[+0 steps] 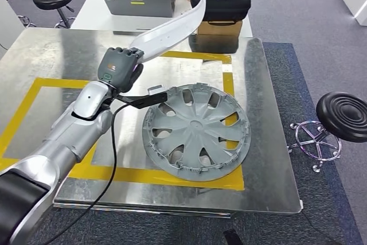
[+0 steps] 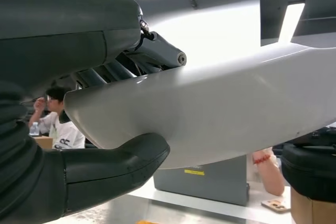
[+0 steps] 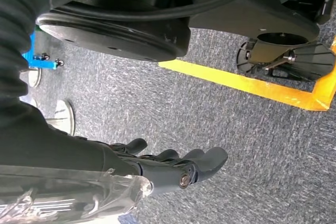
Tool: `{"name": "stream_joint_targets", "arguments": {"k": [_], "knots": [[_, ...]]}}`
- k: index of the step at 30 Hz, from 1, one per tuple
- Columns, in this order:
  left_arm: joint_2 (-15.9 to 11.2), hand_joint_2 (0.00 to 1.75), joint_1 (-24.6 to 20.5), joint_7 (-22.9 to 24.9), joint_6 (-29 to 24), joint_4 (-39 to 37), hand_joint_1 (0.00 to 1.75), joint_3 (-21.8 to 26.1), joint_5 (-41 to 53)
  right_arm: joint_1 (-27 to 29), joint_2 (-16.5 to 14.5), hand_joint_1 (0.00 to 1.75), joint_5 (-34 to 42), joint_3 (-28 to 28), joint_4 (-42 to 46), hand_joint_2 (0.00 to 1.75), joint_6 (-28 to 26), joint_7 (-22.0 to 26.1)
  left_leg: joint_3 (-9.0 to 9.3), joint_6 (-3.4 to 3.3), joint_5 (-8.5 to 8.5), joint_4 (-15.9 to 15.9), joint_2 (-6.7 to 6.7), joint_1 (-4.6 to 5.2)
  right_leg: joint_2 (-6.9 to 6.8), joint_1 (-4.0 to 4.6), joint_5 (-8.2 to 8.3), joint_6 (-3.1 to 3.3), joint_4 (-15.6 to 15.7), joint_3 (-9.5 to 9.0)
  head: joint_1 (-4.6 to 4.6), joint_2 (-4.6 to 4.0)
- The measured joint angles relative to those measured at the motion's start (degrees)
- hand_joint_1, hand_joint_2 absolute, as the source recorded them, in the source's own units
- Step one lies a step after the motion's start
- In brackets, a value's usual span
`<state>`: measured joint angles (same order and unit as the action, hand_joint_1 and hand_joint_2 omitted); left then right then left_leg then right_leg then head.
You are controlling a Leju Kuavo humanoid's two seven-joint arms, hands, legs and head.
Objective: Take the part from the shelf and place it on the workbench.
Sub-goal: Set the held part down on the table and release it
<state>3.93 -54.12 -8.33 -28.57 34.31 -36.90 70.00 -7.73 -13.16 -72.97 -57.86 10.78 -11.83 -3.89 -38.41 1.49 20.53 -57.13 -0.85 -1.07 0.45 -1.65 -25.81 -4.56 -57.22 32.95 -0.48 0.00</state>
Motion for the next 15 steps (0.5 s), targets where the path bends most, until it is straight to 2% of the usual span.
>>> {"name": "stream_joint_targets", "arguments": {"k": [5, 11, 15], "knots": [[-0.95, 1.75, -3.77, 4.07, 0.30, -3.29, 1.75, 0.33, 1.67, -0.52, -0.01, 0.00, -1.97, 0.69, -0.01, 1.75, 0.40, -1.07, -0.01, 0.05, -0.03, 0.01, 0.00, 0.00, 0.02, 0.03, 0.04, 0.06, -0.08, 0.00, 0.01, 0.00], [-5.91, 1.75, -10.69, 8.87, 4.31, -9.46, 1.75, 2.23, 3.08, -1.72, -0.02, 0.00, -3.71, 2.45, -0.01, 1.75, 1.19, -2.34, 0.00, 0.23, -0.15, 0.03, 0.09, 0.00, 0.14, 0.04, 0.08, 0.27, -0.36, 0.25, -0.01, 0.00], [-9.67, 1.75, -12.88, 12.10, 7.74, -12.88, 1.75, 3.77, 3.77, -2.09, -0.02, 0.00, -4.22, 2.91, -0.01, 1.75, 1.29, -2.36, 0.01, 0.28, -0.18, 0.05, 0.08, -0.01, 0.10, 0.08, -0.02, 0.41, -0.52, 0.30, -0.02, 0.00]]}}
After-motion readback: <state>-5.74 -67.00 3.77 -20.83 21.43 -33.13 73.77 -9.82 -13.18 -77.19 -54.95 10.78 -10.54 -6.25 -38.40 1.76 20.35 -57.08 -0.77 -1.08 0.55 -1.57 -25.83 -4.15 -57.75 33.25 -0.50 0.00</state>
